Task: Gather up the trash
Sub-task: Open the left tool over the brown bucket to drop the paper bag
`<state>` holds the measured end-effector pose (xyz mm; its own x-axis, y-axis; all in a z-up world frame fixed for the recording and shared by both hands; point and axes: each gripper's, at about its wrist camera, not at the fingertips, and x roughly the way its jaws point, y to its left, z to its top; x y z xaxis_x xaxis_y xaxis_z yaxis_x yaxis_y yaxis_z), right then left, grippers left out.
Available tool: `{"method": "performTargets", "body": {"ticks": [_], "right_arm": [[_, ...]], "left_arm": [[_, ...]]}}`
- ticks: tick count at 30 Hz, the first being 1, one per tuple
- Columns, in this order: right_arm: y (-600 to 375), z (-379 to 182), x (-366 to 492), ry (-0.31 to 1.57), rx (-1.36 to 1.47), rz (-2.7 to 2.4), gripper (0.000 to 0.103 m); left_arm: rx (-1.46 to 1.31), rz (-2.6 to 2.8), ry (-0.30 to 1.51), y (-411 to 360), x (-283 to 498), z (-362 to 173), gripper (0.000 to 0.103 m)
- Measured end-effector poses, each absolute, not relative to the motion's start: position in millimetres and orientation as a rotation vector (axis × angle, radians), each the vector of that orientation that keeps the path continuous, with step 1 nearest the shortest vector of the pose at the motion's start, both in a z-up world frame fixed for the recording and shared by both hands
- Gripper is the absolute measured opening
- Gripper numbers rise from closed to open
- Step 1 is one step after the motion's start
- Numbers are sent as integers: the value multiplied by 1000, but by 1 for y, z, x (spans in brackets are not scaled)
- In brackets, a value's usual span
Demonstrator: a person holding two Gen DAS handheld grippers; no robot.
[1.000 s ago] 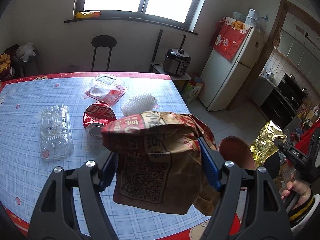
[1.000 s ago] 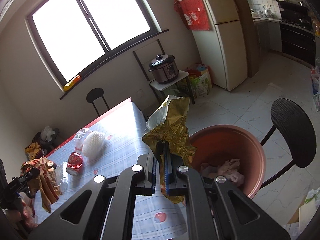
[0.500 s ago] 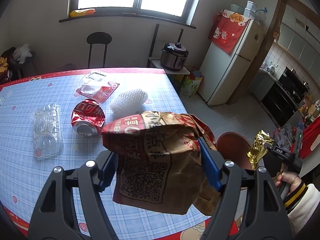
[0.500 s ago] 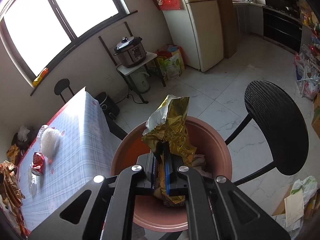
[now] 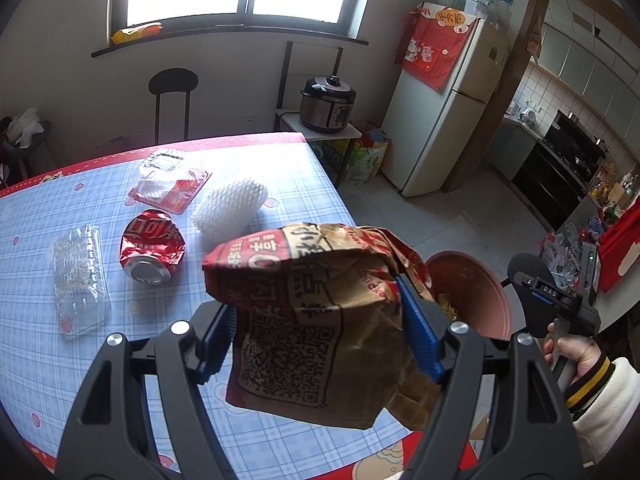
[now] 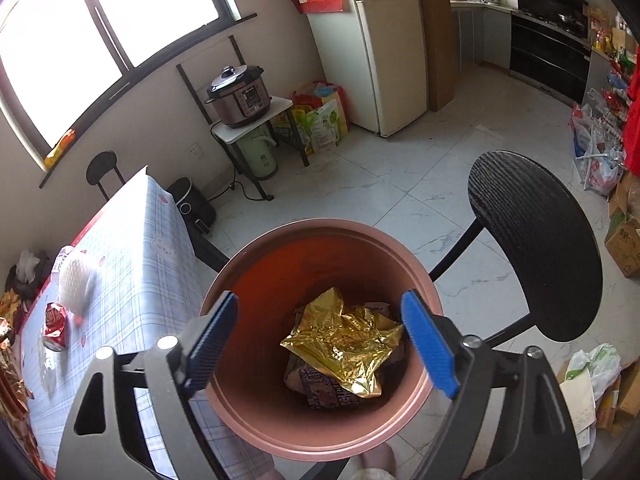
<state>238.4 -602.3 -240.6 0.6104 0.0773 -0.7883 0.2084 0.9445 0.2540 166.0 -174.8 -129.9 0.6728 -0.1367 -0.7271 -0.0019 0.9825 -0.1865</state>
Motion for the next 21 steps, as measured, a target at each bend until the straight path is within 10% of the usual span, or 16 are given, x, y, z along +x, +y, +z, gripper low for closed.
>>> {"method": "performTargets", "body": {"ticks": [21], "right_arm": [[-647, -205, 164, 902, 353, -162, 98]], "left_arm": [[-66, -381, 954, -371, 273, -215, 76]]}}
